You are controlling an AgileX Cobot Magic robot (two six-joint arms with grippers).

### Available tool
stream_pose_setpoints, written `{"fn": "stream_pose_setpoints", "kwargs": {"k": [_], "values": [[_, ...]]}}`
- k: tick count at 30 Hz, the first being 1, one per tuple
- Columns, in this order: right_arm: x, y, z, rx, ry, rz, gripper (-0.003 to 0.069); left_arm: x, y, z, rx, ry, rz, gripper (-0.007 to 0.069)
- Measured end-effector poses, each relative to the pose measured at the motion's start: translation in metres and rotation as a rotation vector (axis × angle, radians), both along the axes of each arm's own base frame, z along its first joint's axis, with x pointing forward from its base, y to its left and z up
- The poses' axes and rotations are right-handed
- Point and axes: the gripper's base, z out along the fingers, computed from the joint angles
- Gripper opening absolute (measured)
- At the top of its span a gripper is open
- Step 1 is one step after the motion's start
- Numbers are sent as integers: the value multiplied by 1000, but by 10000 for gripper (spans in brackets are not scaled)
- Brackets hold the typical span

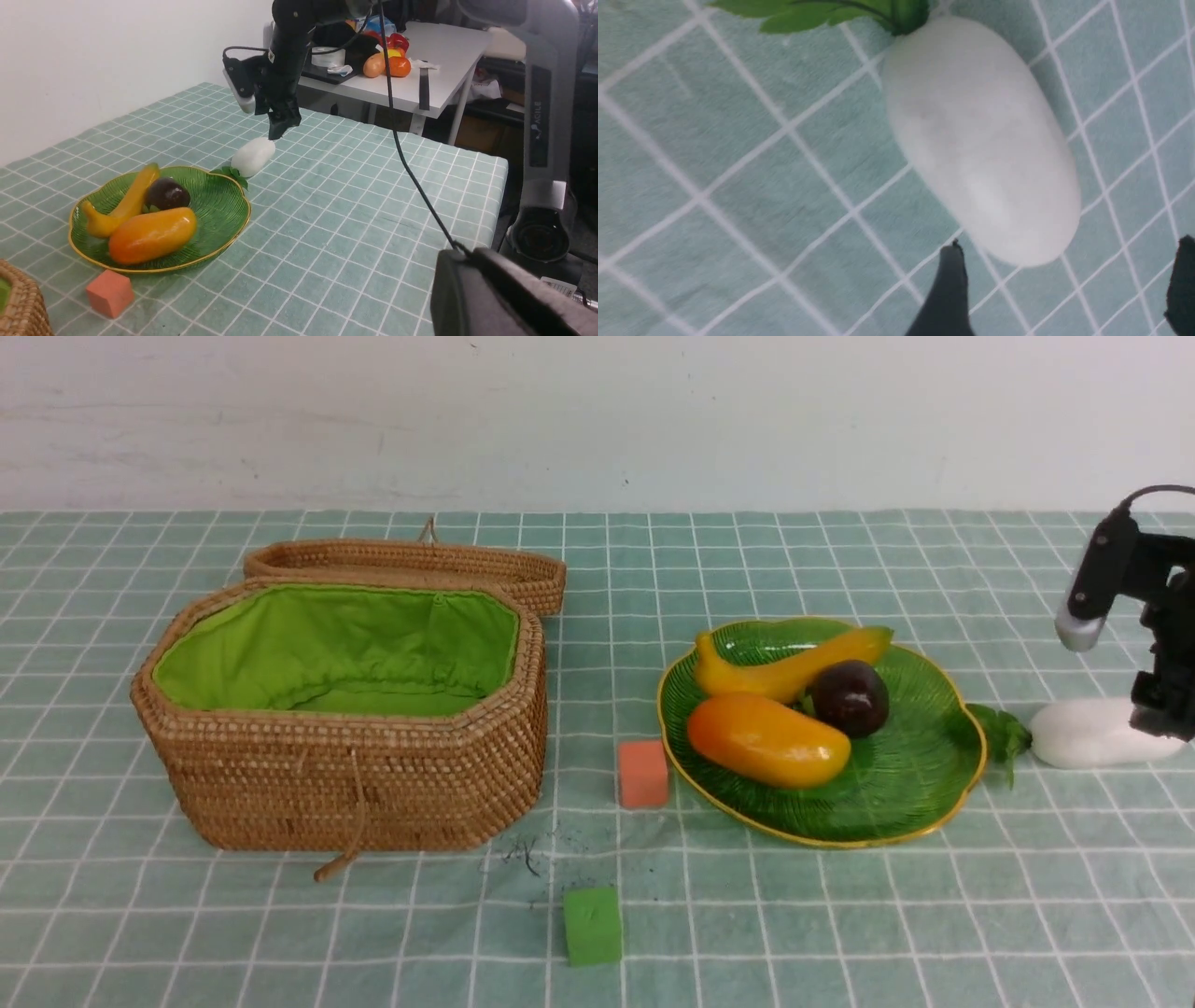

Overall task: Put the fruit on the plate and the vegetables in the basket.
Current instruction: Take a daikon with your right arm and place it on the basket on the left.

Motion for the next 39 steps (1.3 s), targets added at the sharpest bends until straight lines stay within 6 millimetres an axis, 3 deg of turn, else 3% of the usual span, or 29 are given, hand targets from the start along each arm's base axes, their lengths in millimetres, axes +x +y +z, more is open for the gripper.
{"fn": "stream_pose_setpoints", "kwargs": {"k": [4, 10, 18, 26, 30, 33, 36, 39], "values": [[19, -5, -33, -70, -22, 99, 664, 2, 1, 3, -22, -19, 19, 8], [44, -9, -62, -88, 9, 121, 644, 5, 3, 10, -89, -63, 64, 12], [52, -7, -72, -25, 53, 106, 514, 6, 3, 11, -101, -74, 73, 18], [53, -8, -73, -4, 62, 94, 506, 6, 4, 12, -105, -76, 76, 20], [50, -7, -66, 44, 46, 5, 506, 6, 4, 12, -104, -76, 76, 22], [39, -3, -40, 121, 30, -118, 506, 6, 3, 10, -83, -75, 71, 22], [23, 10, 11, 268, -42, -256, 506, 6, 4, 6, -19, -91, 75, 24], [-3, 42, 64, 501, -49, -315, 506, 9, 6, 2, 42, -97, 109, 24]]}}
